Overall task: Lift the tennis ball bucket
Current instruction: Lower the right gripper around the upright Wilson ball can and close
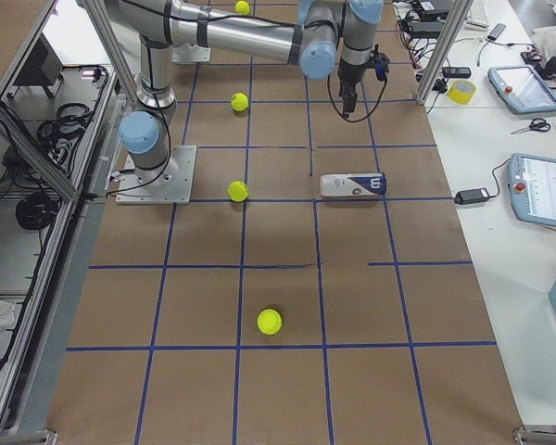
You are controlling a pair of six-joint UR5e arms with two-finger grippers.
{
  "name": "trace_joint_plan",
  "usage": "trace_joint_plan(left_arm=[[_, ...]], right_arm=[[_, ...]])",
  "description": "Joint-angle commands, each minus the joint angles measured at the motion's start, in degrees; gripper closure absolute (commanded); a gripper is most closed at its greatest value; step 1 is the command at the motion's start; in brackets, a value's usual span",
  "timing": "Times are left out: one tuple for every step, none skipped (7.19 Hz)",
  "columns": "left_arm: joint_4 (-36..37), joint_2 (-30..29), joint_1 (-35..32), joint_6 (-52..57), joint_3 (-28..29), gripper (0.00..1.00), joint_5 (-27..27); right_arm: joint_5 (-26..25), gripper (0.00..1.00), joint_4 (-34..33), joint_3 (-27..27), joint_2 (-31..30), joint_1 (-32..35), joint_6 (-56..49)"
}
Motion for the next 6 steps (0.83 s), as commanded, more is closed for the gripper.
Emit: trace_joint_plan(left_arm=[[0.0,0.1,0.3,0.0,-0.1,0.00,0.1],[-0.1,0.2,0.2,0.0,-0.1,0.00,0.1],[-0.1,0.1,0.1,0.0,-0.1,0.00,0.1],[-0.1,0.1,0.1,0.0,-0.1,0.00,0.0],[-0.1,-0.2,0.0,0.0,-0.1,0.00,0.0],[0.0,0.0,0.0,0.0,-0.1,0.00,0.3]], right_arm=[[-1.0,0.00,-7.4,-1.3,9.2,-5.1,-7.4],[-0.9,0.00,-11.5,-1.1,12.0,-6.5,-7.9],[-1.2,0.00,-14.4,-0.1,14.6,-7.5,-8.2],[-1.0,0.00,-14.9,0.0,16.2,-7.8,-8.0],[-0.9,0.00,-14.9,-0.1,16.8,-7.8,-7.8],[-1.1,0.00,-15.0,0.0,18.2,-7.8,-7.8]])
